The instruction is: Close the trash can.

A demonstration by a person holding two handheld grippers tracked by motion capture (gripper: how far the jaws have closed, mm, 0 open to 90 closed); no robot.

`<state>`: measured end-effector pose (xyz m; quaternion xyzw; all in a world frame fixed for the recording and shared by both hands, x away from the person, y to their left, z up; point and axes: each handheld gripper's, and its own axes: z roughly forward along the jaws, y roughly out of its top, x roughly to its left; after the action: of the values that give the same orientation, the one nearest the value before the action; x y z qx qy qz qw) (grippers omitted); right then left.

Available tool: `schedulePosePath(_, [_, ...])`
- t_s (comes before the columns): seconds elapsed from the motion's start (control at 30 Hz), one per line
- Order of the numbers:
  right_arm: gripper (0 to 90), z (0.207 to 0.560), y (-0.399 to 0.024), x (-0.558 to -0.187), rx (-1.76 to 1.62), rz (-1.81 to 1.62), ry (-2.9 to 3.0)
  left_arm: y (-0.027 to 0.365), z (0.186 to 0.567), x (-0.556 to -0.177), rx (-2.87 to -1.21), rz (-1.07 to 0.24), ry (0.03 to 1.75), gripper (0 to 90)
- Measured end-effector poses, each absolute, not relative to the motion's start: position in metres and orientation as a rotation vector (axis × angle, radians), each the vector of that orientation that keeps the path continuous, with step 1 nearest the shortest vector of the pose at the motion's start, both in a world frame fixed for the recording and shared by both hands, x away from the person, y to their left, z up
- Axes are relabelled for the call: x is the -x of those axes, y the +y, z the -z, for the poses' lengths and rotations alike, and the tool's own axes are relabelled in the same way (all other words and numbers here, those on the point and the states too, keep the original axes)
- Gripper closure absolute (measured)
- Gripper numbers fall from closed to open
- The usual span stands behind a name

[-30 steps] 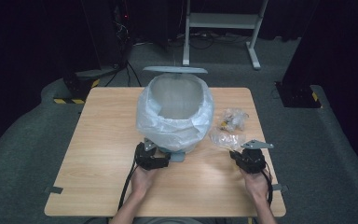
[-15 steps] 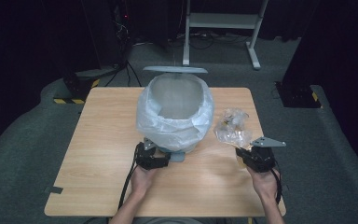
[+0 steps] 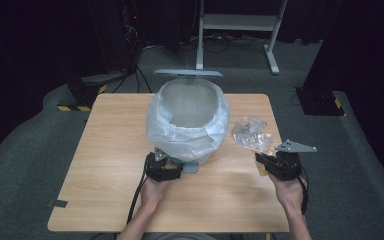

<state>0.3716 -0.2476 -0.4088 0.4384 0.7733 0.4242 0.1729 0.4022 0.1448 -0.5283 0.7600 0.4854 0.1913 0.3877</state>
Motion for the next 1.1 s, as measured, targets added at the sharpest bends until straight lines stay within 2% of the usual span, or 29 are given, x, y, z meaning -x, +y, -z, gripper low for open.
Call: schedulePosePath(1.1, [87.6, 0.322, -0.228, -0.388, -1.059, -1.318, 2.238, 0.146, 0.529, -0.404, -1.929, -0.465, 1.243, 16.7])
